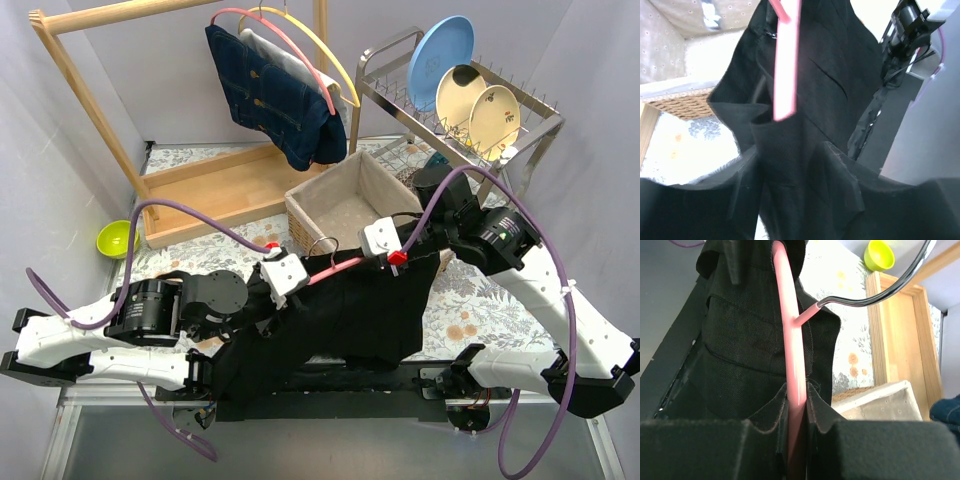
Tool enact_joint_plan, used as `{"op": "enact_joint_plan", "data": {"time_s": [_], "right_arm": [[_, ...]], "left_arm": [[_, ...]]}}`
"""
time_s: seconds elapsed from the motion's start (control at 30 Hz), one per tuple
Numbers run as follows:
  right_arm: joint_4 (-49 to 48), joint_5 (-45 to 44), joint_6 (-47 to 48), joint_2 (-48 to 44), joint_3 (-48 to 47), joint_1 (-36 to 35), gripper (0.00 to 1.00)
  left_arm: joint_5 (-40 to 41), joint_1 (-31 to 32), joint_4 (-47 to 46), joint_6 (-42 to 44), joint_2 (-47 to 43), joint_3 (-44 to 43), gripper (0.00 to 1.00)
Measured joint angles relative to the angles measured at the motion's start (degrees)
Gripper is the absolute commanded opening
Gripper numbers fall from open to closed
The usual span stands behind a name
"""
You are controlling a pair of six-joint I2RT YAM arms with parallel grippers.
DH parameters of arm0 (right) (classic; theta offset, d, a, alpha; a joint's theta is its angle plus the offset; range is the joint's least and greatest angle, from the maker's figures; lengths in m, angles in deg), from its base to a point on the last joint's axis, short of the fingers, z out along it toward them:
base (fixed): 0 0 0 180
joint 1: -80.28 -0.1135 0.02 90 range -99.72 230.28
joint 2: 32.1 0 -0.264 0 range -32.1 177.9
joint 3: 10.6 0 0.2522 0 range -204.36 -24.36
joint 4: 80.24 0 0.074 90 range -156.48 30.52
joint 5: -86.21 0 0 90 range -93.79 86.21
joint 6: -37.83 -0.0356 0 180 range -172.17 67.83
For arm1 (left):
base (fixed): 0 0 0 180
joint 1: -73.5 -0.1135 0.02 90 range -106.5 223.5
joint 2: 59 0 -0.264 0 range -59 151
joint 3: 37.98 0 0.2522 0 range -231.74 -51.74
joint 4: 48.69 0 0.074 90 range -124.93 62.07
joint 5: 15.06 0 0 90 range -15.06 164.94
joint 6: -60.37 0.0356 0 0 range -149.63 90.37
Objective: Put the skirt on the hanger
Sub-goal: Place skirt on hanger, then pass the hanger from the left arm to the right
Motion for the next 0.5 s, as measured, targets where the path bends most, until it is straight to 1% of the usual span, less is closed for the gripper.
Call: {"op": "enact_joint_plan", "data": {"time_s": [0.03,0.17,0.2,0.23,0.27,0.33,0.5], "right_arm": [[0.15,0.35,0.42,-0.11,0.11,0.0,0.01],[-0.57,1.55,1.66,-0.55,0.94,0.11,0.01],[-0.7,1.77,1.77,-0.52,1.05,0.13,0.05],[-0.92,1.95,1.84,-0.55,1.33,0.13,0.11],[-1.09,2.01,1.81,-0.61,1.68,0.13,0.29],[-1.11,2.6,1.84,-0.46,1.99,0.11,0.47],[0.87,5.81,1.29,0.79,1.79,-0.04,0.6]], "left_arm": [[0.02,-0.04,-0.17,-0.13,0.07,0.0,0.0],[0.5,-0.31,-0.52,-0.59,-0.31,0.02,0.0],[0.52,-0.31,-0.52,-0.63,-0.37,0.02,0.0],[0.5,-0.28,-0.52,-0.66,-0.48,0.15,0.0],[0.46,-0.28,-0.52,-0.72,-0.68,0.39,0.0],[0.7,-0.28,-0.5,-0.7,-1.09,0.94,0.0],[3.54,-0.31,3.43,0.59,-4.04,2.86,0.0]]}}
